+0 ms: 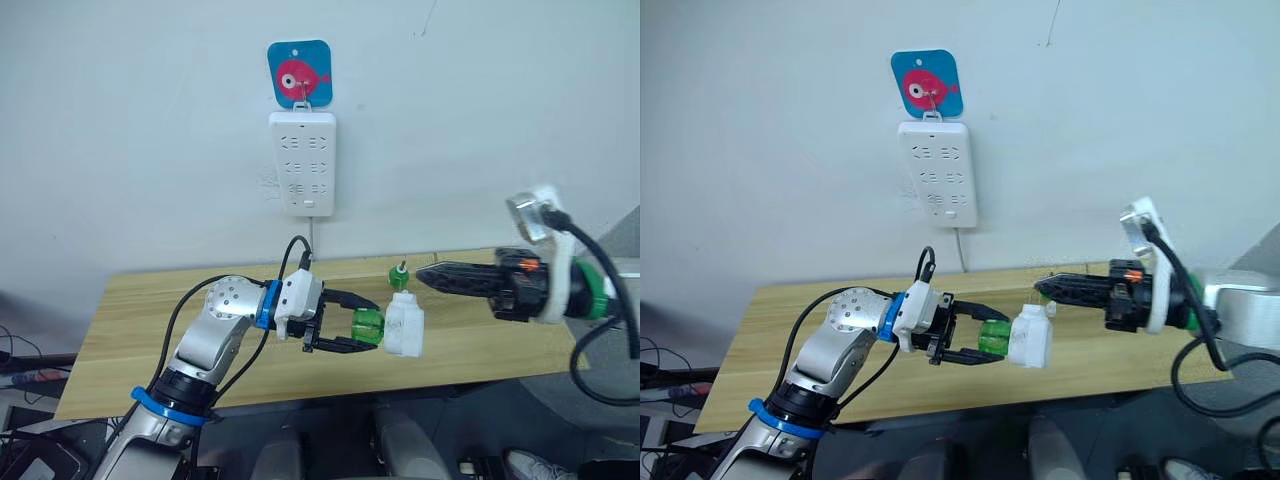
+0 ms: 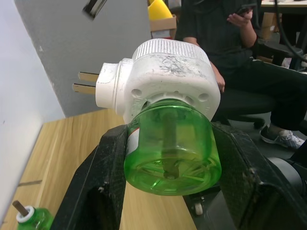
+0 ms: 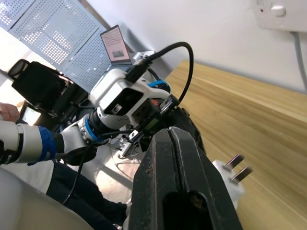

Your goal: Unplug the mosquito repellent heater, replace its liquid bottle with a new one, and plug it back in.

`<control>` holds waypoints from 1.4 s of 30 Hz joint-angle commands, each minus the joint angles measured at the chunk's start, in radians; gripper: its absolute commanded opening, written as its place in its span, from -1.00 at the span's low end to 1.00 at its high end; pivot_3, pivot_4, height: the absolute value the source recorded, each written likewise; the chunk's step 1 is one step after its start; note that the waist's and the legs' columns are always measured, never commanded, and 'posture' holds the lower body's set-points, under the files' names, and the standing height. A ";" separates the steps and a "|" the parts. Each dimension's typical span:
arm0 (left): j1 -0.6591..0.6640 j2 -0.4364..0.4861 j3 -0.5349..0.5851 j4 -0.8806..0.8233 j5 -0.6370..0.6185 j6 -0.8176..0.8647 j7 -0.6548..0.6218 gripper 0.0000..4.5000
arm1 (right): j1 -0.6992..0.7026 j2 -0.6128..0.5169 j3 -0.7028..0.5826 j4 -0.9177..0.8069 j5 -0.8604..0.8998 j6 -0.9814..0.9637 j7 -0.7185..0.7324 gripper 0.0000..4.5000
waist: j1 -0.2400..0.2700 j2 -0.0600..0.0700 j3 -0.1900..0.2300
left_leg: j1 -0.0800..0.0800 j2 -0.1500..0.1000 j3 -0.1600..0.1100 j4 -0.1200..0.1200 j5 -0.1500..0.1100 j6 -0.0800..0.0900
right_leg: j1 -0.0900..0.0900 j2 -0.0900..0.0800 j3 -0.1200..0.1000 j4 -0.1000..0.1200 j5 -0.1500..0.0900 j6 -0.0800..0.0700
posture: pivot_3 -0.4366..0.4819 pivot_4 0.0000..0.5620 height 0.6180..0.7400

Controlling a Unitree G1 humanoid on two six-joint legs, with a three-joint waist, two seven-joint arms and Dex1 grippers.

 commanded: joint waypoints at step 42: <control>-0.011 -0.039 0.026 -0.104 -0.025 -0.045 0.051 0.00 | -0.078 0.171 0.107 0.106 -0.347 0.248 0.160 -1.00 | 0.001 0.000 0.000 | 0.000 0.000 -0.001 0.000 0.000 0.000 | -0.001 0.000 0.000 0.000 0.001 0.000 | -0.37 -0.48 0.88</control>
